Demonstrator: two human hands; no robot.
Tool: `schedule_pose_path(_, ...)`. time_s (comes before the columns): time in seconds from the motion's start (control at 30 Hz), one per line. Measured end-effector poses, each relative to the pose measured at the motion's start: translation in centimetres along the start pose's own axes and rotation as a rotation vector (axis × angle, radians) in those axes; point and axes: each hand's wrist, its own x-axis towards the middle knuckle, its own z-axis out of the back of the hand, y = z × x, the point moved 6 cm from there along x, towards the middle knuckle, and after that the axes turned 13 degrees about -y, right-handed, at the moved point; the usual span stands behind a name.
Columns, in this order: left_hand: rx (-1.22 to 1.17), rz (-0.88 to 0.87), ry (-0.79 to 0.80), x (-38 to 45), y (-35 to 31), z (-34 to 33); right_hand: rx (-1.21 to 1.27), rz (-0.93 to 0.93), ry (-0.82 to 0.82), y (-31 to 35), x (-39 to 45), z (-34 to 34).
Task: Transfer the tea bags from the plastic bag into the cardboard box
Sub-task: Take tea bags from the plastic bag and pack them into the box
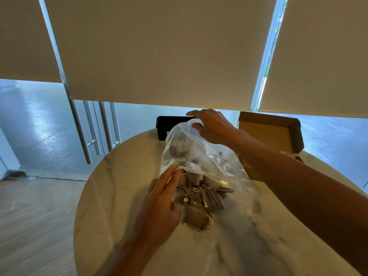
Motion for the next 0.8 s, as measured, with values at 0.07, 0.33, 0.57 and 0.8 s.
schedule_pose_path(0.07, -0.008, 0.008, -0.001, 0.0, 0.1, 0.0, 0.109, -0.044, -0.041, 0.9, -1.1, 1.7)
schedule_pose_path(0.33, 0.025, 0.016, 0.026, 0.6, 0.4, -0.3, 0.329, -0.097, 0.183, 3.0, -13.7, 5.4)
schedule_pose_path(0.57, 0.043, 0.016, 0.072, 0.7, 0.5, -0.2, 0.066, -0.096, 0.106, -0.6, -18.5, 3.6)
schedule_pose_path(0.8, 0.048, -0.006, 0.124, 0.8, 0.4, -0.2, 0.117, -0.123, 0.222, -1.0, -19.1, 2.9)
